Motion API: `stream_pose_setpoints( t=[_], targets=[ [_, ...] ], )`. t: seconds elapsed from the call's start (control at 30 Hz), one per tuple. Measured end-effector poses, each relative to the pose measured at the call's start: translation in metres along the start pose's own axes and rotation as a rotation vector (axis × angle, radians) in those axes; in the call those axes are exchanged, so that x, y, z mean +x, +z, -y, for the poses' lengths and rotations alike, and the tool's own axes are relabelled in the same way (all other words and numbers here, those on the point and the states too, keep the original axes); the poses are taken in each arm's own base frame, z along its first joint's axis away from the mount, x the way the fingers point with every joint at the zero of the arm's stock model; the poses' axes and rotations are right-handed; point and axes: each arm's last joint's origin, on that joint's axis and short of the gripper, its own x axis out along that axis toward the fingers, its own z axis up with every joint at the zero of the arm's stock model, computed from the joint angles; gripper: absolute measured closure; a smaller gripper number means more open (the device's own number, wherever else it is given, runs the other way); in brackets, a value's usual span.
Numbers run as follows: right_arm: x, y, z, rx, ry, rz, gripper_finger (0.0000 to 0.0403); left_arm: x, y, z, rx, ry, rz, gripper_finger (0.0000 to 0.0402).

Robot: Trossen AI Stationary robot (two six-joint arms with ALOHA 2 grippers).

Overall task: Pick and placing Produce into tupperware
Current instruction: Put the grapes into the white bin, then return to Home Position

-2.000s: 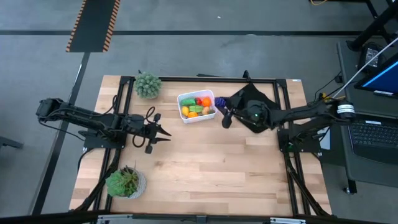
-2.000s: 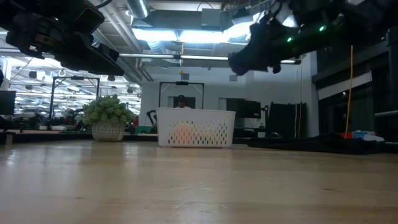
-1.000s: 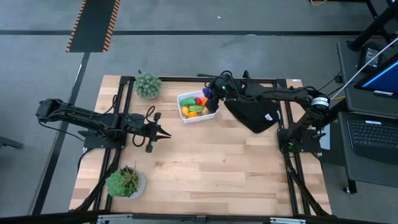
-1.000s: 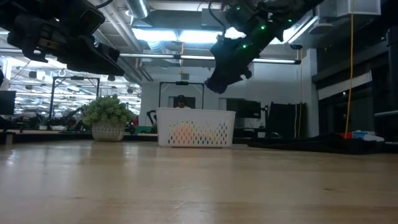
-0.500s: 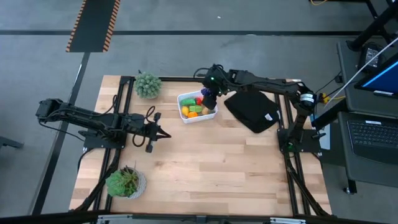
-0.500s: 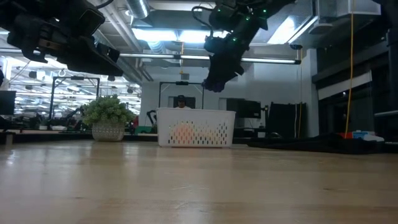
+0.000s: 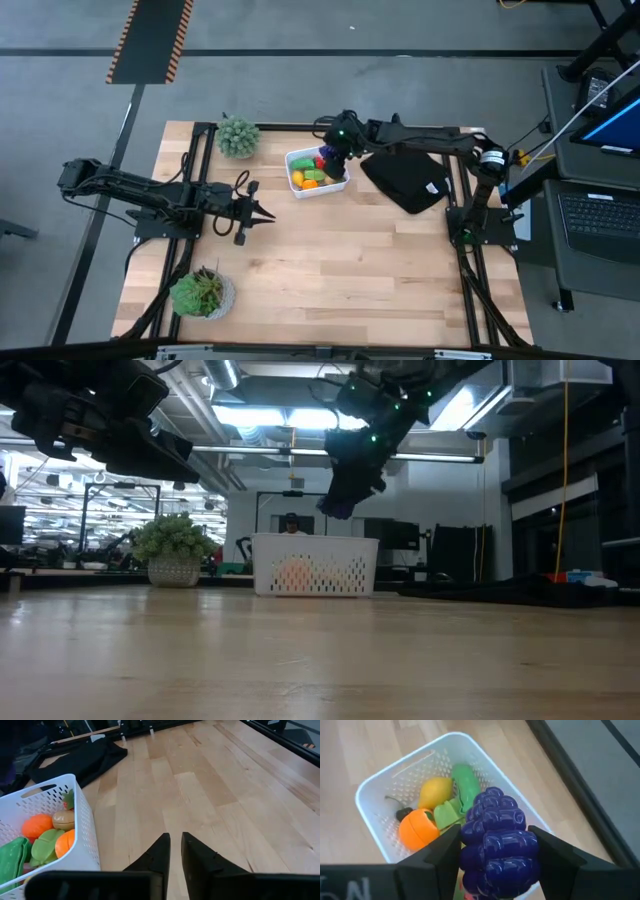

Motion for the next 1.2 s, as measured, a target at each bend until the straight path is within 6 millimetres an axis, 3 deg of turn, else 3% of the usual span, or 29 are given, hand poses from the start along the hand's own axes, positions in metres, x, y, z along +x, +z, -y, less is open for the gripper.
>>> stream_pose_setpoints(
  t=[0.47, 0.87, 1.2],
  targets=[
    [0.035, -0.044, 0.003, 0.01, -0.006, 0.077, 0.0189, 0.0, 0.0, 0.0, 0.0, 0.0, 0.0, 0.0333],
    [0.037, -0.044, 0.004, 0.02, -0.005, 0.125, 0.0142, 0.0, 0.0, 0.0, -0.001, 0.0, 0.0, 0.0313],
    [0.036, -0.043, 0.004, 0.006, -0.006, 0.135, 0.0141, 0.0, 0.0, 0.0, 0.006, 0.001, 0.0, 0.0303]
  ],
)
